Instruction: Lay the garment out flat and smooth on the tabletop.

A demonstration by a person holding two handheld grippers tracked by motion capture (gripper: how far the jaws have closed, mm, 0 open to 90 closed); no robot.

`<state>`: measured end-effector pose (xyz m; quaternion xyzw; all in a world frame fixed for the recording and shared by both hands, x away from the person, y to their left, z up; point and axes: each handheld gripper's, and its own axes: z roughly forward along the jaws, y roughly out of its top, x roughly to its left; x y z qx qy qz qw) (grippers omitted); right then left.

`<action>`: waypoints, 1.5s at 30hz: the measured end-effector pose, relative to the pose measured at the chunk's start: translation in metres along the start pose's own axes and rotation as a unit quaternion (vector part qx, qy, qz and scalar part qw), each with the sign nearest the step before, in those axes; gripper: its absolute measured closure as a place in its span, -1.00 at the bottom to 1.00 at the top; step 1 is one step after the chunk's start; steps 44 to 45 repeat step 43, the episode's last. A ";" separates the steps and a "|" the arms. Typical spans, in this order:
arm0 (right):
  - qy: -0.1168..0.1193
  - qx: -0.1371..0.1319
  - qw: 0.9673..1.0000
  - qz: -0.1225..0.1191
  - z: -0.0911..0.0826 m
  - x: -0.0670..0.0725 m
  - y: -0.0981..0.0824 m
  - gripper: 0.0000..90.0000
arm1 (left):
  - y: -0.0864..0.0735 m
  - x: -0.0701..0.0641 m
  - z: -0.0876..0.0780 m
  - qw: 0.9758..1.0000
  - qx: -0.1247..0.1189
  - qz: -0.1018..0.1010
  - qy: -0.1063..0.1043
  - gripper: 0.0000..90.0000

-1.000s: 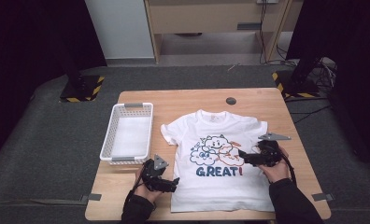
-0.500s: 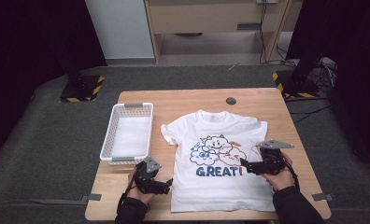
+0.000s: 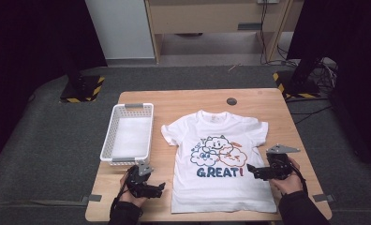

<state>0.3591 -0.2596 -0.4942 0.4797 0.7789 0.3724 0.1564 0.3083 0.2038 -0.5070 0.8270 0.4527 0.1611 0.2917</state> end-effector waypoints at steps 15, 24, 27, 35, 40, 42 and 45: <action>-0.010 0.013 1.000 0.018 -0.005 -0.020 -0.015 -0.97 | -0.016 0.018 -0.008 0.999 0.018 -0.023 0.017 -0.91; -0.031 0.017 0.999 0.024 -0.002 -0.032 -0.021 -0.98 | -0.025 0.039 -0.008 0.998 0.021 -0.044 0.037 -0.92; -0.038 0.020 0.999 0.024 -0.001 -0.037 -0.023 -0.98 | -0.029 0.047 -0.008 0.997 0.023 -0.049 0.048 -0.93; -0.069 0.033 0.997 0.032 0.001 -0.051 -0.026 -0.99 | -0.034 0.058 -0.006 0.995 0.021 -0.069 0.063 -0.98; -0.090 0.032 0.995 0.041 0.002 -0.061 -0.029 -0.99 | -0.037 0.064 -0.005 0.995 0.012 -0.081 0.062 -1.00; -0.095 0.033 0.994 0.043 0.003 -0.064 -0.029 -0.99 | -0.038 0.065 -0.004 0.995 0.007 -0.081 0.063 -1.00; -0.098 0.034 0.994 0.045 0.003 -0.064 -0.030 -0.99 | -0.038 0.066 -0.004 0.995 0.005 -0.081 0.064 -1.00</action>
